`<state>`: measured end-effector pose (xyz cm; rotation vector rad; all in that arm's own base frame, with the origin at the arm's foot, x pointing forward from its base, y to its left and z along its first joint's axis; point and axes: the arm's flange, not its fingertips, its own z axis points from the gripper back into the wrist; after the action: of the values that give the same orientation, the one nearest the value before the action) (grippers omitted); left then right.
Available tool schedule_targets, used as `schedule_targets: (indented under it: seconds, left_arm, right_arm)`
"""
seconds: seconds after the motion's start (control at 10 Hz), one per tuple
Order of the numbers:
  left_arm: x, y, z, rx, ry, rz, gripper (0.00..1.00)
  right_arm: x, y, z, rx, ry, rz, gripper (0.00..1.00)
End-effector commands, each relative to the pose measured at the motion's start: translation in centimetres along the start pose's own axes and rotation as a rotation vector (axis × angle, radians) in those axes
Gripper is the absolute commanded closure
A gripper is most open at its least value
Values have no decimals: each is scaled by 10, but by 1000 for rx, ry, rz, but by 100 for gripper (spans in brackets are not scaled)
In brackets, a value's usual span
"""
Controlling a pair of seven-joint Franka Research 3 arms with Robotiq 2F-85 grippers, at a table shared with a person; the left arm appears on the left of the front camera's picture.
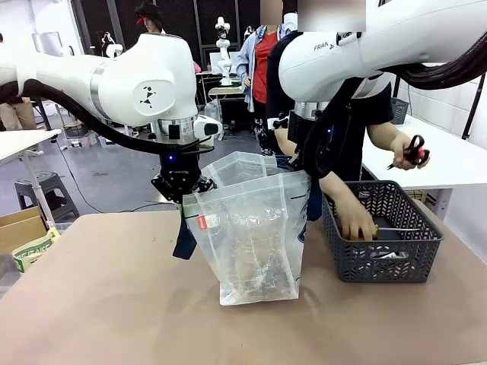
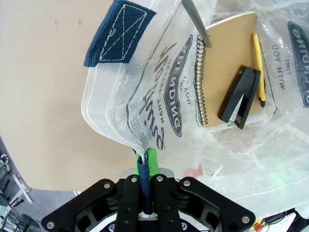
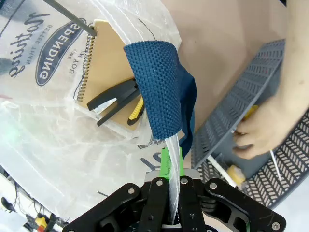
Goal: Transfer purchased items from the store into the shopping bag.
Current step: Move the Reusable shopping bag to the right side of the table.
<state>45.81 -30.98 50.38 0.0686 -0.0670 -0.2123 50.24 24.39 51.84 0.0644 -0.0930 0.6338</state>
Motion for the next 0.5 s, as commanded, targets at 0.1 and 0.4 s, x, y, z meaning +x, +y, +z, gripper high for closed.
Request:
schedule_targets:
  seconds: [0.1,0.4]
  left_arm:
    - [0,3,2,2,-1,11,100]
    - [0,3,2,2,-1,11,100]
  right_arm:
    - [-2,-3,0,0,5,-7,100]
    - [-2,-3,0,0,5,-7,100]
